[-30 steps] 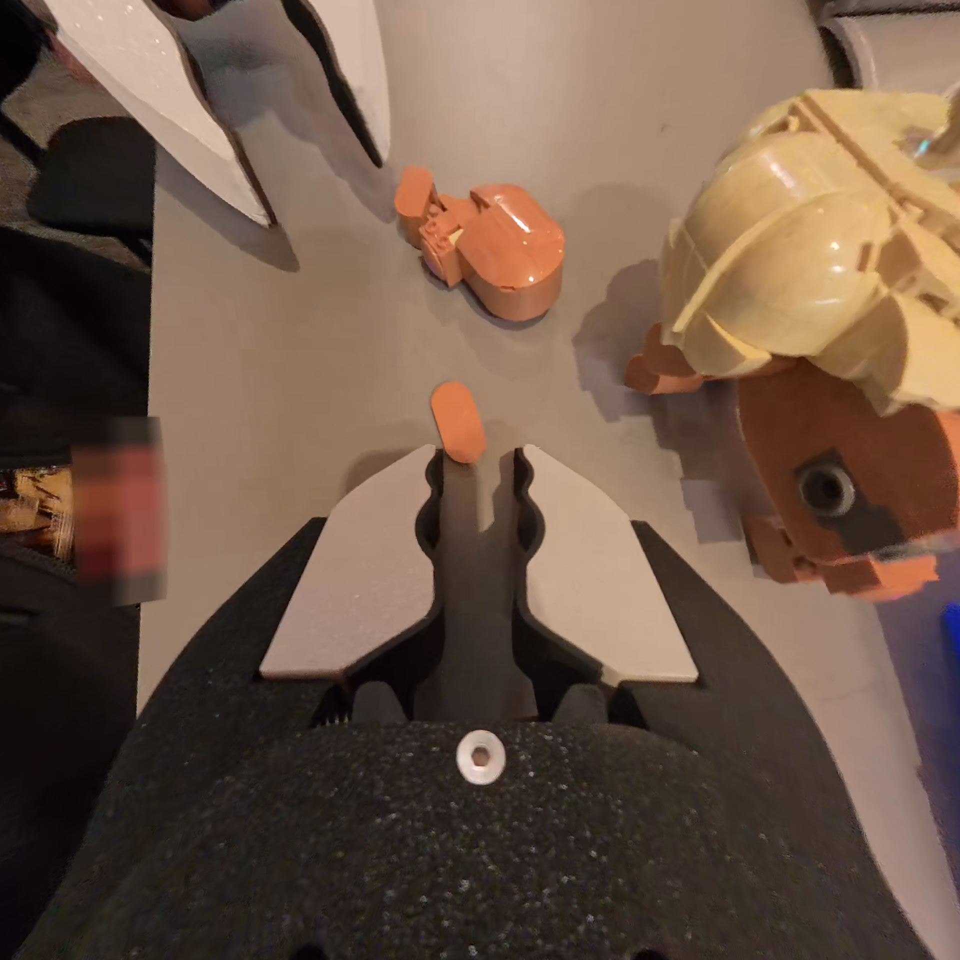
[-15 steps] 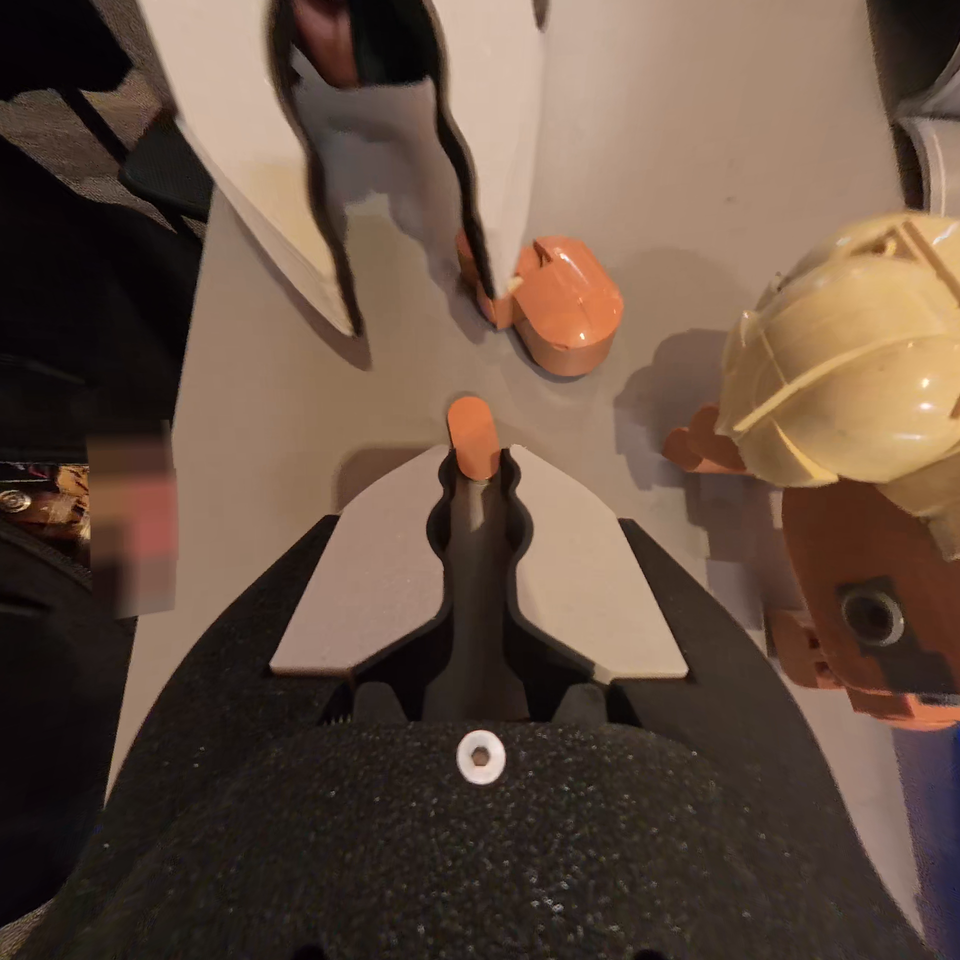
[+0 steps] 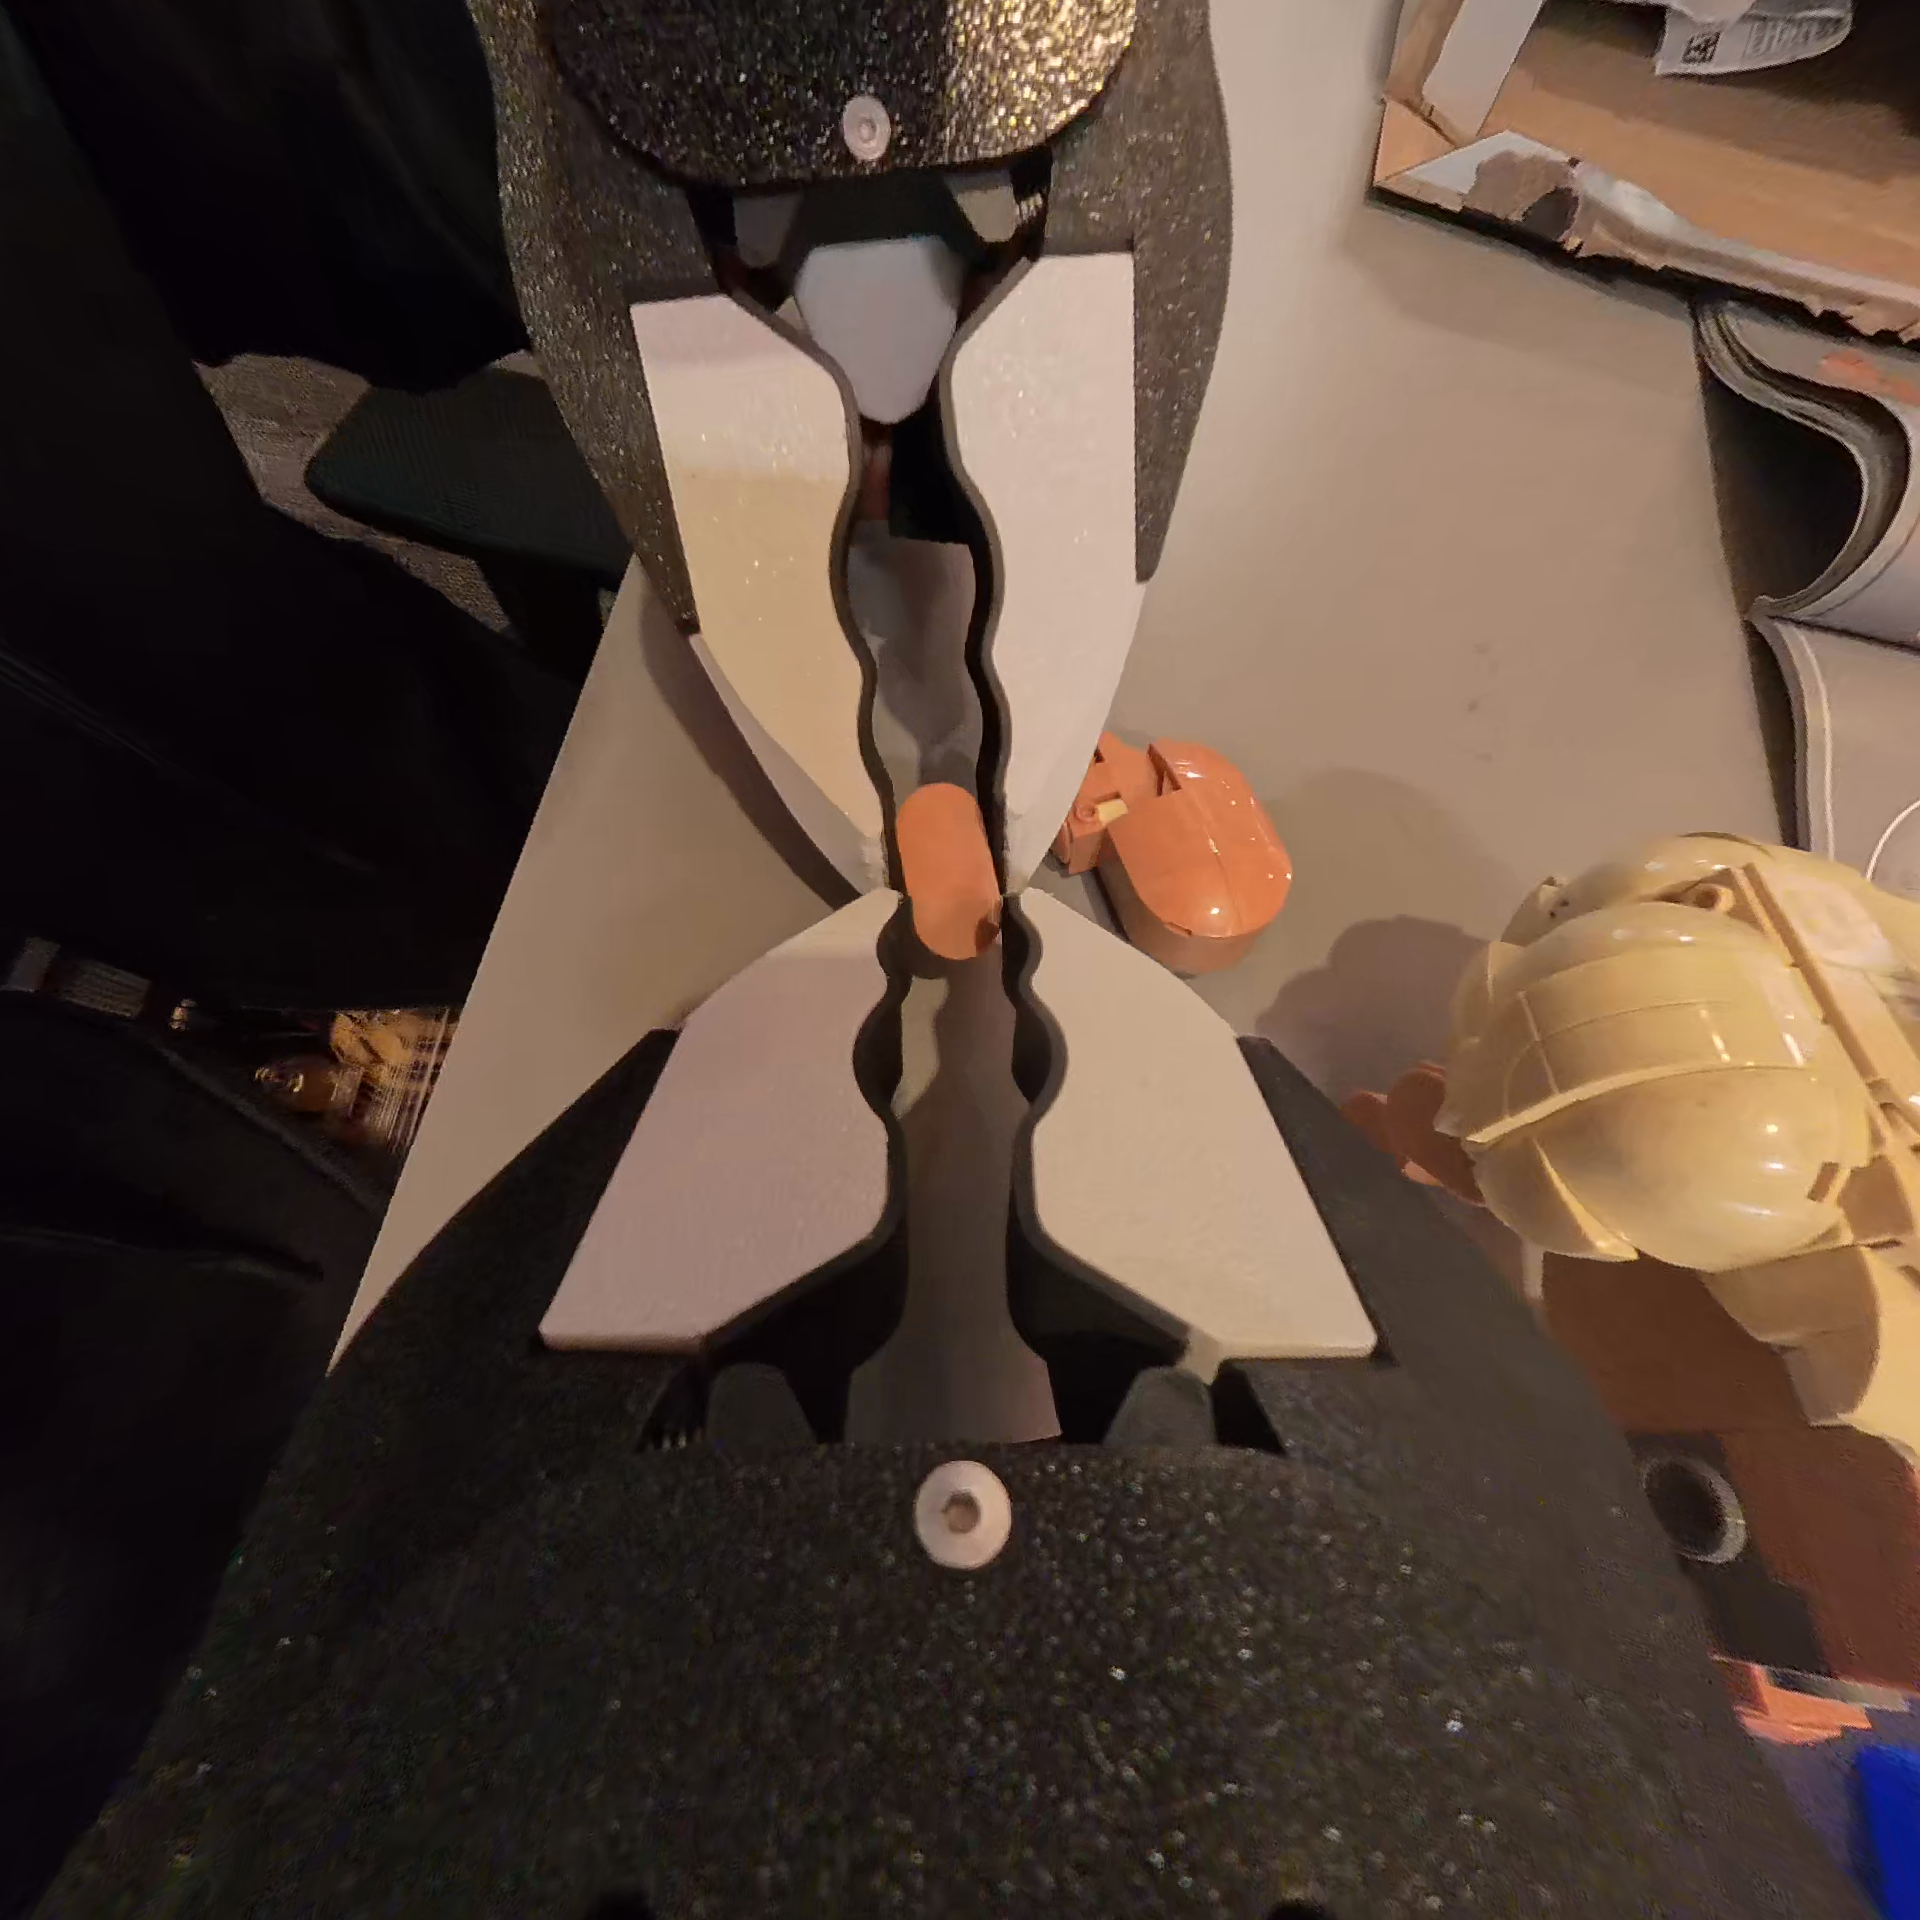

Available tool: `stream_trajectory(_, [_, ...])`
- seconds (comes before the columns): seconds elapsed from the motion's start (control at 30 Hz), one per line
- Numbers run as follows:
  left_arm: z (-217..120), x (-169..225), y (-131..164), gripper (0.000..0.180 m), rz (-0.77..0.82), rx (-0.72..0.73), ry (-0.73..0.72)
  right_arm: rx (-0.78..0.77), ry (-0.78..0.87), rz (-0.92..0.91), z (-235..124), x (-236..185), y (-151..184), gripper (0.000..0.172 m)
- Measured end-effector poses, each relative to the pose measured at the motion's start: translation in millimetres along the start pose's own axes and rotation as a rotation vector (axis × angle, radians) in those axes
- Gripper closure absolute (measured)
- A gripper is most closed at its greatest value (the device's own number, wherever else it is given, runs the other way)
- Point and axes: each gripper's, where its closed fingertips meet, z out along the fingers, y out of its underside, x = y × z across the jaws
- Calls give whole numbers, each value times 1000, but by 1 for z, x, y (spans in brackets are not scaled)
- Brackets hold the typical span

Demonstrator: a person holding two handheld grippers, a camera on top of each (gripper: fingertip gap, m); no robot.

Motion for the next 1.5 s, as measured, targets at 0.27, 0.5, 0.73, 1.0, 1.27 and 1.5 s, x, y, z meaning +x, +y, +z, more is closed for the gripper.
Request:
stream_trajectory(0.27, [-31,-22,16,163,-128,76,-171,-10,178,-41,-4,33,6,139])
stream_trajectory(0.5, [-40,-32,34,163,-178,101,-212,-103,188,-209,8,42,11,133])
stream_trajectory(0.73, [-43,-34,35,163,-151,121,-188,-133,187,-301,15,47,10,134])
stream_trajectory(1.0, [-44,-35,32,163,-121,149,-124,-149,165,-283,25,48,11,136])
stream_trajectory(1.27, [-44,-33,34,163,-128,149,-27,-123,90,-187,25,36,10,133])
stream_trajectory(1.5, [-42,-34,37,163,-128,132,40,-138,51,-84,27,36,15,126])
